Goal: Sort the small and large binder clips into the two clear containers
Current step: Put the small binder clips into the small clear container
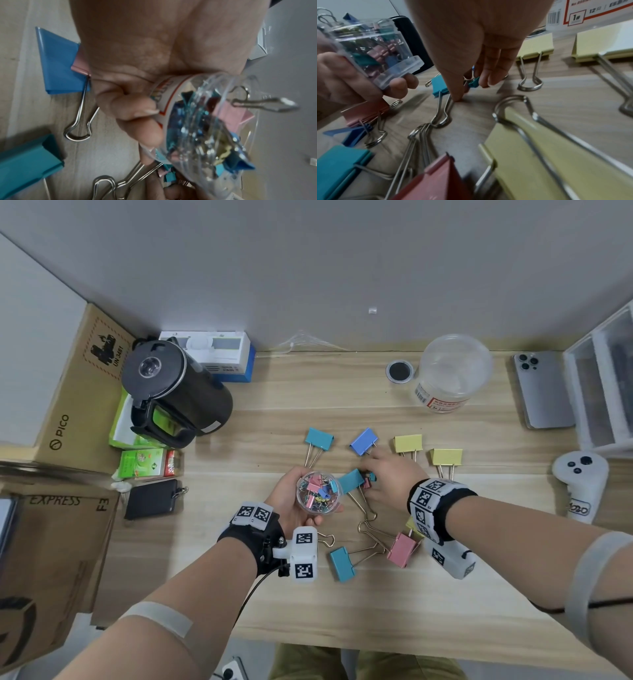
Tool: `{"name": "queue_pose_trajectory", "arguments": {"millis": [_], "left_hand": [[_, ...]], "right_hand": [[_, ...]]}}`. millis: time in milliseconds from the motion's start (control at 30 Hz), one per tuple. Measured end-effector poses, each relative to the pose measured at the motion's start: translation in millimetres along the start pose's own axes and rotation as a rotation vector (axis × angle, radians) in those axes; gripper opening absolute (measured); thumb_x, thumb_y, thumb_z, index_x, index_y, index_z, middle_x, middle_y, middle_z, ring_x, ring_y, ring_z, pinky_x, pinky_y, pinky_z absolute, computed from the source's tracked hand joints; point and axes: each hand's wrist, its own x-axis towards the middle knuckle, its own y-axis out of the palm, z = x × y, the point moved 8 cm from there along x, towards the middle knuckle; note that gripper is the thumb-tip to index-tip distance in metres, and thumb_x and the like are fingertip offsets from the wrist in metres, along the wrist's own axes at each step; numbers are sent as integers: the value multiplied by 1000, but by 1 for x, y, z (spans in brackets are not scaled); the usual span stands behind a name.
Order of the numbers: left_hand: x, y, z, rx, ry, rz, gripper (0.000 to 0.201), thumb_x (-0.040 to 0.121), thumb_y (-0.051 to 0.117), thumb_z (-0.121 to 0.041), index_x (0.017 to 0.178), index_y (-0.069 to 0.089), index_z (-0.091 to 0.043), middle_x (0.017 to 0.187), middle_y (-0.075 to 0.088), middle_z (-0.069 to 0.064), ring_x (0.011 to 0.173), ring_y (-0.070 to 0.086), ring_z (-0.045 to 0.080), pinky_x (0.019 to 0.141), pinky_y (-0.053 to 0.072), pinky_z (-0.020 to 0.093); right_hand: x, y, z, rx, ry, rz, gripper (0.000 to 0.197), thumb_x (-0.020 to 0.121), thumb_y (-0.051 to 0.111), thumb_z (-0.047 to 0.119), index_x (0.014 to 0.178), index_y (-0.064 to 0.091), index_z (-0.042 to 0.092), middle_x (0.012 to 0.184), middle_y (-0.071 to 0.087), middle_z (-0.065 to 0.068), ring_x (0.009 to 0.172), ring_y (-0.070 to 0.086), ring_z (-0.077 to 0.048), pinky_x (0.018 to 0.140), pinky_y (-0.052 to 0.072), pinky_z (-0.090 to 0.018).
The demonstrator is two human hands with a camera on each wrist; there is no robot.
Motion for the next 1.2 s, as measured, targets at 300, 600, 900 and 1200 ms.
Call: {"name": "queue_pose_trajectory", "arguments": {"millis": [300,600,900,1200], "left_hand": [[0,2,1,13,2,9,53,91,43,-46,114,63,-2,111,68,31,42,50,22,38,37,19],[-5,1,0,29,28,7,56,91,42,-46,120,62,-2,107,69,30,42,49,21,40,37,19],[-8,-6,13,30,18,-7,57,90,44,-48,119,63,-2,104,71,29,43,49,21,40,38,19],[-9,-4,27,-7,-1,4,55,90,42,-47,115,65,-5,103,71,26,43,51,21,41,38,19]], "right_hand": [[2,2,-2,8,75,58,24,76,64,18,98,63,10,105,44,2,86,55,-22,75,51,-36],[-1,-1,-6,18,57,52,11,81,63,18,85,53,21,97,58,0,90,57,-21,77,50,-37],[-2,-1,0,20,79,-28,37,83,65,31,114,55,13,110,56,-5,98,57,-26,80,50,-37],[-3,-2,-1,116,112,-104,21,84,66,26,97,65,10,98,62,-7,92,60,-25,78,49,-35]]}}
